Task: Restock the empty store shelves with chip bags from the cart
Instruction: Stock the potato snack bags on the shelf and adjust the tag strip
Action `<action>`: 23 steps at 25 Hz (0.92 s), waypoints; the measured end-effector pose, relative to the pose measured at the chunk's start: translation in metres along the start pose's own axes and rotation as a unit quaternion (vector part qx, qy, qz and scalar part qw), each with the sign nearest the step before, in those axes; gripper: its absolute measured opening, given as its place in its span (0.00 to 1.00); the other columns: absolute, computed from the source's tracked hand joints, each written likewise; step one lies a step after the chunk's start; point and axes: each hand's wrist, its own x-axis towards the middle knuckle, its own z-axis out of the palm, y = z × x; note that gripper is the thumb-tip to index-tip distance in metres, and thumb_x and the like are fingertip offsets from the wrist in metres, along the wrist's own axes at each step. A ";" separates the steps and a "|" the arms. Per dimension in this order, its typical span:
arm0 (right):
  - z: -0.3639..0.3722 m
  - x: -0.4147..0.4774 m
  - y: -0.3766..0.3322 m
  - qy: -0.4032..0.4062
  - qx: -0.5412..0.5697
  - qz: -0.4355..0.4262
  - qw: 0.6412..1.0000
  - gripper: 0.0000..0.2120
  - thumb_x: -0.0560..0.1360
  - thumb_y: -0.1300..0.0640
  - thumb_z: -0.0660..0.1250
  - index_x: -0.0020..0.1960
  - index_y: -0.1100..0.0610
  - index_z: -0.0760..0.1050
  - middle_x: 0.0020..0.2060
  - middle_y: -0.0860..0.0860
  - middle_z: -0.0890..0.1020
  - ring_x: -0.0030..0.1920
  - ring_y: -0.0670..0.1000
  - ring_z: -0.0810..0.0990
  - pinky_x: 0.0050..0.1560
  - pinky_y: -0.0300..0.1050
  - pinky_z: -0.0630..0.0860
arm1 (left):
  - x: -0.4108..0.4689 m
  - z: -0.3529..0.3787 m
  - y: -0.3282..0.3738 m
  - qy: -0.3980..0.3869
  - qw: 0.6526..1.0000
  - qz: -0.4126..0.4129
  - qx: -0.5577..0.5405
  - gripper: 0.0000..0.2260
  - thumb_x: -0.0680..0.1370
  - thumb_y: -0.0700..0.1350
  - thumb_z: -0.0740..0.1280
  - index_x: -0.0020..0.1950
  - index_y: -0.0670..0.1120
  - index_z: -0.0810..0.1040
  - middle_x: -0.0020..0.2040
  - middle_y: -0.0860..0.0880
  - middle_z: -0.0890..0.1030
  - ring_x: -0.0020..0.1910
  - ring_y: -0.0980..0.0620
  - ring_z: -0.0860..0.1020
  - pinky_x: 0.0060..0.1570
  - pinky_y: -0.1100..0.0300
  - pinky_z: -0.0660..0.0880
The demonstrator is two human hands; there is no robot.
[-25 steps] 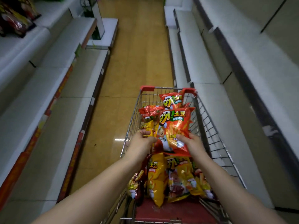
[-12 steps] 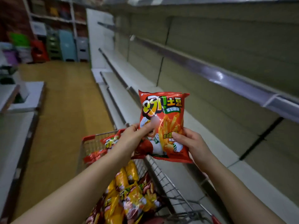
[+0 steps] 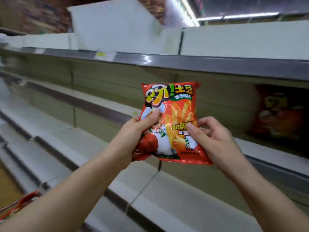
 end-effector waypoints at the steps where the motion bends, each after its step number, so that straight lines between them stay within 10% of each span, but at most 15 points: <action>1: -0.024 -0.005 0.000 0.023 -0.017 0.001 1.000 0.24 0.62 0.35 0.69 0.45 0.54 0.72 0.37 0.54 0.85 0.39 0.57 0.84 0.45 0.62 0.78 | 0.004 0.023 0.002 -0.036 0.999 -0.009 0.015 0.21 0.66 0.56 0.69 0.51 0.43 0.80 0.43 0.46 0.85 0.39 0.48 0.84 0.38 0.56 0.81; 10: -0.197 -0.036 0.023 0.163 -0.284 0.032 0.944 0.17 0.76 0.45 0.61 0.54 0.59 0.76 0.44 0.59 0.83 0.47 0.58 0.80 0.45 0.48 0.72 | 0.066 0.204 -0.022 -0.124 0.985 -0.061 0.107 0.19 0.68 0.55 0.72 0.50 0.43 0.83 0.47 0.45 0.85 0.46 0.46 0.83 0.53 0.52 0.78; 16: -0.210 -0.035 0.040 0.061 -0.456 0.080 0.884 0.31 0.78 0.46 0.59 0.75 0.55 0.49 0.65 0.58 0.69 0.63 0.58 0.71 0.59 0.47 0.70 | 0.120 0.247 -0.044 -0.126 0.986 -0.081 0.067 0.06 0.78 0.38 0.62 0.46 0.40 0.77 0.37 0.44 0.83 0.33 0.50 0.82 0.42 0.55 0.78; 23: -0.223 -0.024 0.033 -0.026 -0.448 0.141 0.883 0.30 0.79 0.44 0.57 0.76 0.49 0.49 0.72 0.52 0.61 0.69 0.54 0.65 0.62 0.45 0.68 | 0.159 0.265 -0.056 -0.222 0.972 -0.050 0.054 0.13 0.75 0.42 0.67 0.60 0.45 0.75 0.54 0.43 0.82 0.51 0.45 0.82 0.51 0.44 0.79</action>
